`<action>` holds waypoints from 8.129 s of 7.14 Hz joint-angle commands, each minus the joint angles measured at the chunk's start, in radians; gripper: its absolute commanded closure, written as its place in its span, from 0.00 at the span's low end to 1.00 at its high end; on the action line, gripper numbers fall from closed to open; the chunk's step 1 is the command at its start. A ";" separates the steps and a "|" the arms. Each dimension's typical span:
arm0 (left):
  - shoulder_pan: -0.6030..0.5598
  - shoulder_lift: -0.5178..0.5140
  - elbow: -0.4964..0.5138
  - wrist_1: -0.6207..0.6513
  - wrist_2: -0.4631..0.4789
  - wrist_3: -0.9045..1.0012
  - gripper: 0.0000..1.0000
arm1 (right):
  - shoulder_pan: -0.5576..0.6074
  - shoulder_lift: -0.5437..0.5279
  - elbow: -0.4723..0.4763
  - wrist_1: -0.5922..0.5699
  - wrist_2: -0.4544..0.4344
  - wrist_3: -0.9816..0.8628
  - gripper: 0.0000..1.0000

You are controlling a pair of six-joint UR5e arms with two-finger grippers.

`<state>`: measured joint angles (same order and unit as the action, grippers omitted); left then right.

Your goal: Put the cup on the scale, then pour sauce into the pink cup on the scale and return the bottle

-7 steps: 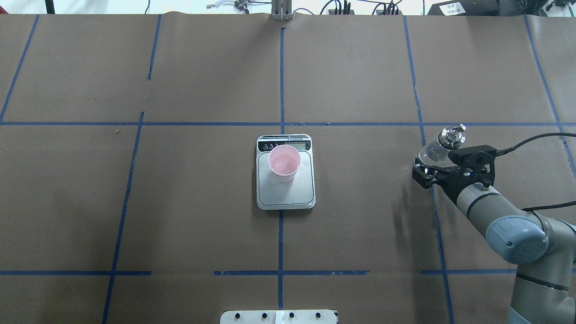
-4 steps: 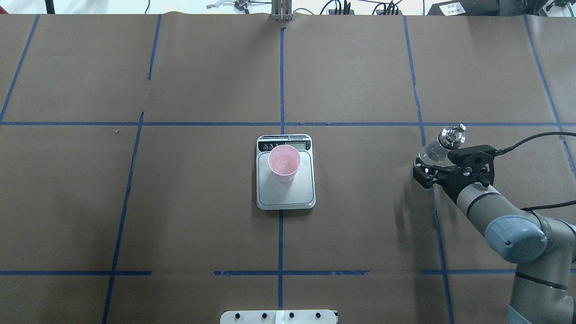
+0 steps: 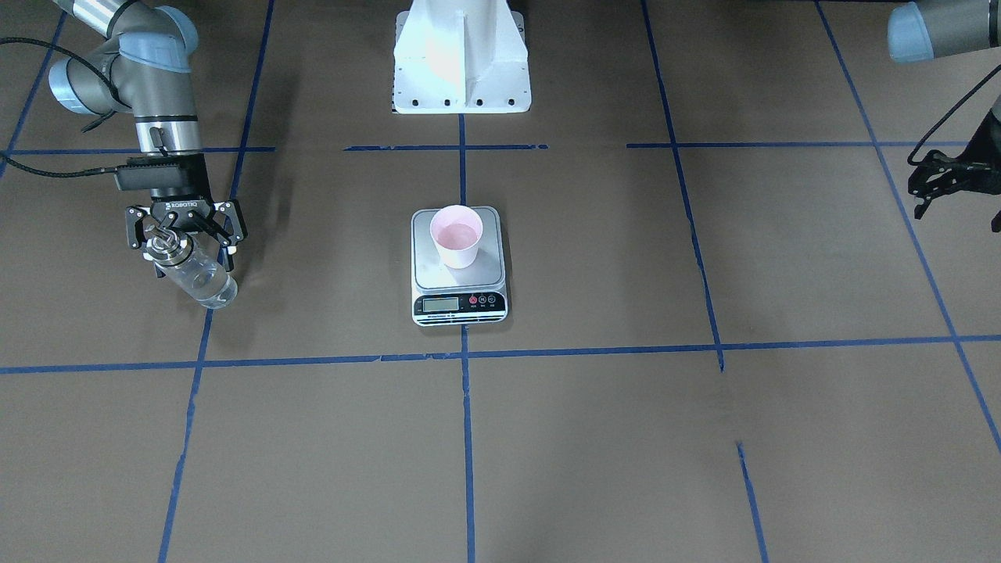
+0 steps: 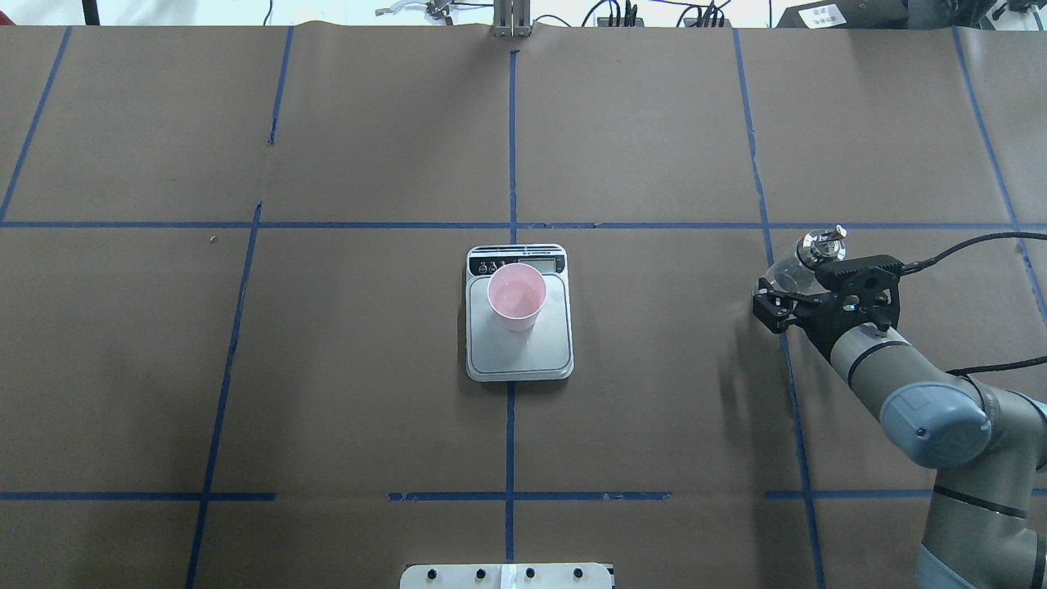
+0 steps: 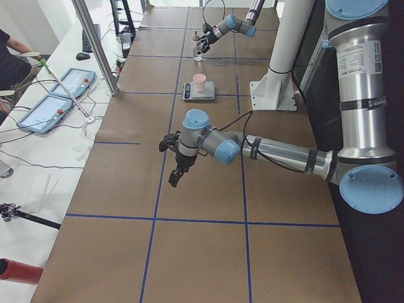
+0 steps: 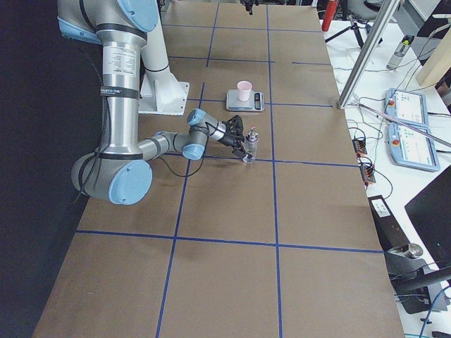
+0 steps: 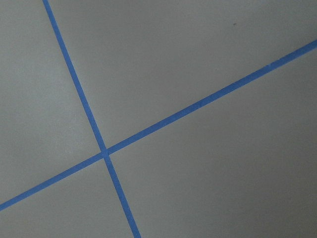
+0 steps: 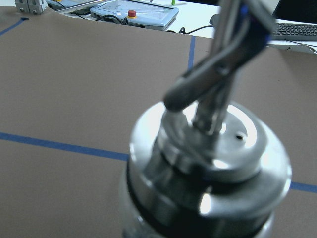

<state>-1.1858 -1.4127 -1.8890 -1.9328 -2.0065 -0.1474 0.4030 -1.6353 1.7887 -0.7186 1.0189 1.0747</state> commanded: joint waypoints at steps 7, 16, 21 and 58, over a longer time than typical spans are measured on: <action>-0.011 0.000 0.001 0.002 -0.005 0.002 0.00 | 0.122 0.035 0.122 -0.062 0.055 -0.190 1.00; -0.256 0.046 0.059 -0.058 -0.163 0.208 0.00 | -0.015 0.370 0.137 -0.406 -0.322 -0.740 1.00; -0.298 0.011 0.166 -0.071 -0.163 0.405 0.00 | -0.053 0.468 -0.047 -0.420 -0.474 -0.875 1.00; -0.330 -0.020 0.133 -0.051 -0.164 0.393 0.00 | -0.152 0.499 -0.104 -0.282 -0.579 -0.619 1.00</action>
<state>-1.5149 -1.4320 -1.7564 -1.9836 -2.1706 0.2454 0.2428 -1.1237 1.6791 -1.0444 0.3953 0.3427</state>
